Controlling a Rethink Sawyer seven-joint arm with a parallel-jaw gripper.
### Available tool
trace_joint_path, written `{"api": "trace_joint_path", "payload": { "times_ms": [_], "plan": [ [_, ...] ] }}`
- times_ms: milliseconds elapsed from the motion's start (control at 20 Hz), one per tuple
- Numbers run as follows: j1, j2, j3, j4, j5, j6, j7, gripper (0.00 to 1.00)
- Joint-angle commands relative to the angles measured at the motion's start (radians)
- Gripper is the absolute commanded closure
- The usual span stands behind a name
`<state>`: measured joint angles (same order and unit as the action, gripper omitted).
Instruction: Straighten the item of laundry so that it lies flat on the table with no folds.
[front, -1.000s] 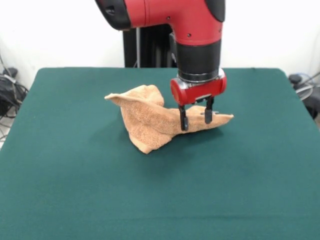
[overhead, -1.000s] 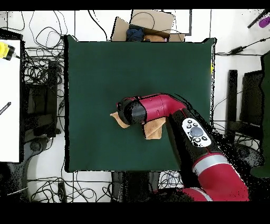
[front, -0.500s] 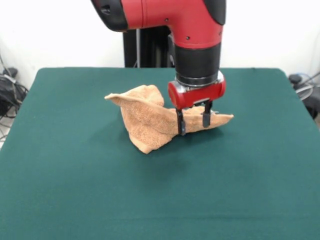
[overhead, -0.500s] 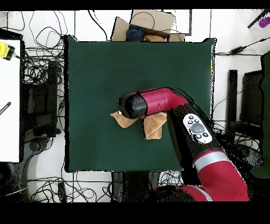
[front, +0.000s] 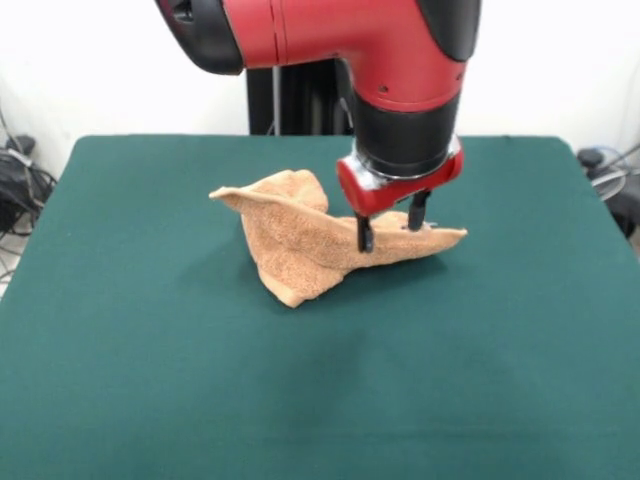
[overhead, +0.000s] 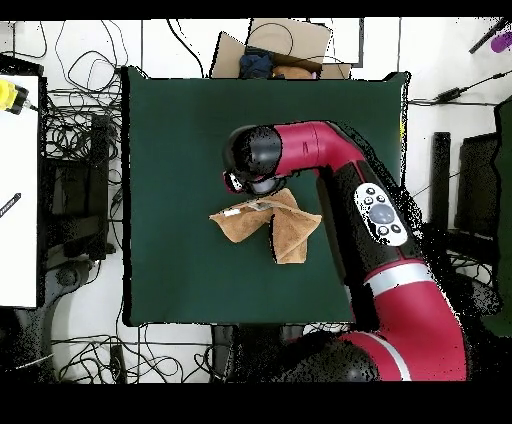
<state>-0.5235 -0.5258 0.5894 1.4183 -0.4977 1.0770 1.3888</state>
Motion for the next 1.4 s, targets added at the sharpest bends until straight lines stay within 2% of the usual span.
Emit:
{"api": "trace_joint_path", "payload": {
  "times_ms": [50, 300, 500, 600, 750, 950, 1100, 1200, 1400],
  "plan": [
    [0.003, 0.033, 0.153, -0.092, 0.043, 0.153, -0.352, 0.00],
    [-0.052, 0.031, 0.208, 0.006, 0.033, 0.114, -0.506, 0.00],
    [-0.080, 0.039, 0.191, 0.061, 0.025, 0.047, -0.484, 0.00],
    [-0.083, 0.020, 0.159, 0.081, 0.022, -0.020, -0.392, 0.00],
    [-0.061, -0.063, 0.026, 0.138, -0.010, -0.214, -0.069, 0.00],
    [0.038, -0.153, -0.164, 0.166, -0.053, -0.319, 0.212, 0.00],
    [0.105, -0.156, -0.262, 0.140, -0.052, -0.337, 0.287, 0.00],
    [0.109, -0.141, -0.277, 0.132, -0.036, -0.351, 0.251, 0.00],
    [0.127, -0.169, -0.346, 0.164, -0.017, -0.391, 0.309, 0.00]
  ]
}}
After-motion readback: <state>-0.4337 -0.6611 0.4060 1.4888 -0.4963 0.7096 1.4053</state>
